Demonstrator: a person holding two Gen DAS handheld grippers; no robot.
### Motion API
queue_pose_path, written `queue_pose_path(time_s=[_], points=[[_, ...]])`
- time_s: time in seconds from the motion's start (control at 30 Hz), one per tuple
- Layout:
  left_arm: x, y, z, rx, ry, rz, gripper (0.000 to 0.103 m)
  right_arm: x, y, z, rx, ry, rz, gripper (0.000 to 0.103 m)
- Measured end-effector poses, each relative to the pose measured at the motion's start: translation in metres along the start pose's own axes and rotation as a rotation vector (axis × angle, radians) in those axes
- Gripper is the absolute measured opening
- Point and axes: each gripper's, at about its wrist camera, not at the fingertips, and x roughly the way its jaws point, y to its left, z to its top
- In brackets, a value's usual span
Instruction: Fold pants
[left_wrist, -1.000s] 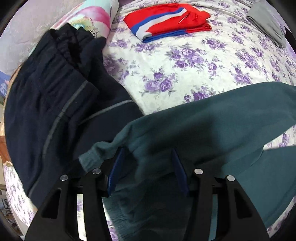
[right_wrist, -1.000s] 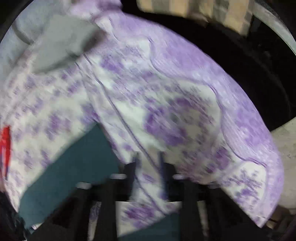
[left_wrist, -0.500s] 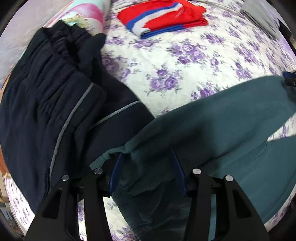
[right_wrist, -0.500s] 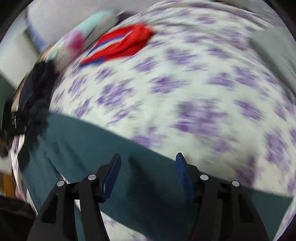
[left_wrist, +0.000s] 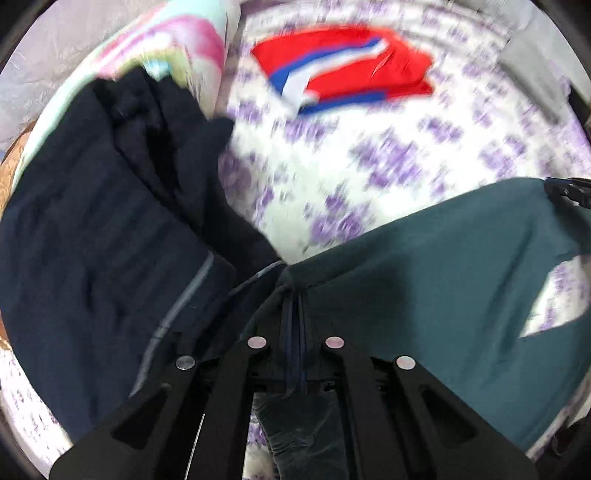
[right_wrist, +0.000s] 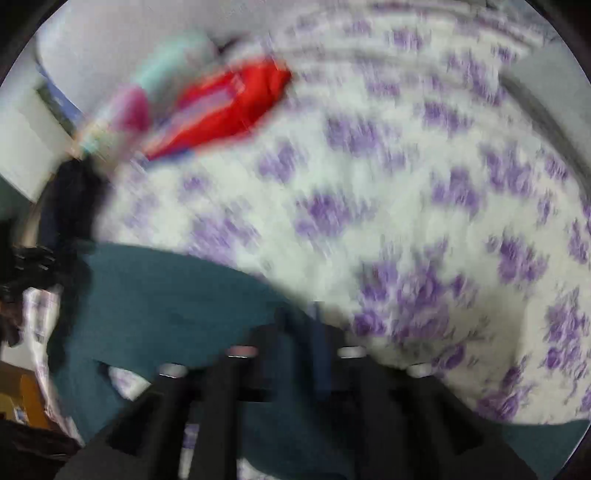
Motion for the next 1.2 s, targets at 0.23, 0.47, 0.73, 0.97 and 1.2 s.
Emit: queue_pose_path(time_s=[0.23, 0.47, 0.73, 0.97, 1.2], points=[[-0.008, 0.001, -0.01, -0.021, -0.051, -0.036, 0.002, -0.035, -0.002, -0.003, -0.013, -0.103, -0.029, 0.059], [-0.02, -0.003, -0.017, -0.052, -0.086, -0.042, 0.002, 0.018, 0.02, -0.001, -0.1, 0.038, 0.027, 0.017], [-0.082, 0.007, -0.045, -0.108, -0.197, -0.129, 0.002, -0.106, 0.027, -0.036, -0.096, -0.166, 0.176, 0.004], [-0.115, -0.006, -0.128, -0.098, -0.204, -0.217, 0.002, -0.136, 0.061, -0.155, -0.077, -0.09, 0.244, 0.004], [-0.057, -0.001, -0.2, -0.197, 0.036, -0.24, 0.002, -0.063, 0.065, -0.233, 0.141, 0.094, 0.196, 0.022]])
